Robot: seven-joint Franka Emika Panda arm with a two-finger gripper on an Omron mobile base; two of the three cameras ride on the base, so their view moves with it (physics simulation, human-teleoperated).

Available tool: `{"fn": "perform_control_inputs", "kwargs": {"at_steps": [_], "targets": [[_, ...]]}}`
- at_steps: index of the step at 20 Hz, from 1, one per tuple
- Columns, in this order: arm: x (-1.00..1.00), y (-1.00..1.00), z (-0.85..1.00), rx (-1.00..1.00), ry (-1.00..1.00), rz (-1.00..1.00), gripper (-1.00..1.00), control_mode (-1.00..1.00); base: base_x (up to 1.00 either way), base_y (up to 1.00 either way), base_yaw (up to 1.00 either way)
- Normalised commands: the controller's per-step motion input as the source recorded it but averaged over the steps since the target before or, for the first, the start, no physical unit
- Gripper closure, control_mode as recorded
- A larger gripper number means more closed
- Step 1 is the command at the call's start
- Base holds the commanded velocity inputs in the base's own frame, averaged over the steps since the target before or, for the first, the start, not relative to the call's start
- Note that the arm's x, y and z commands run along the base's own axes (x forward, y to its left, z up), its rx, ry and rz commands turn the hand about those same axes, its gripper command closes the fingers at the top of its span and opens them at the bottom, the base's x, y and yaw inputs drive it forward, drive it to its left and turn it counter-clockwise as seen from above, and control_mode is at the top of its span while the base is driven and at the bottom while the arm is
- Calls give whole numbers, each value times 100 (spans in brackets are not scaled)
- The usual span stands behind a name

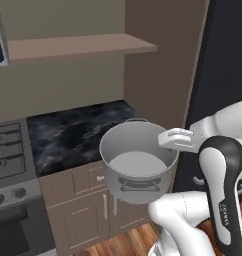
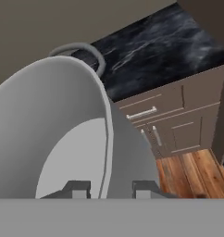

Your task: Move the pot and pan from the stove into the sink.

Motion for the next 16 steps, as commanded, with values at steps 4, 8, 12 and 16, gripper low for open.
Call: {"fn": "perform_control_inputs", "kwargs": {"at_steps": [4, 8, 12, 16], "targets": [[0, 0, 0, 0, 0, 0, 100, 100, -14, -94, 3], [0, 0, 0, 0, 0, 0, 100, 100, -33, -89, 7], [0, 0, 0, 0, 0, 0, 100, 100, -41, -88, 9], [0, 0, 0, 0, 0, 0, 100, 100, -29, -83, 8]]}}
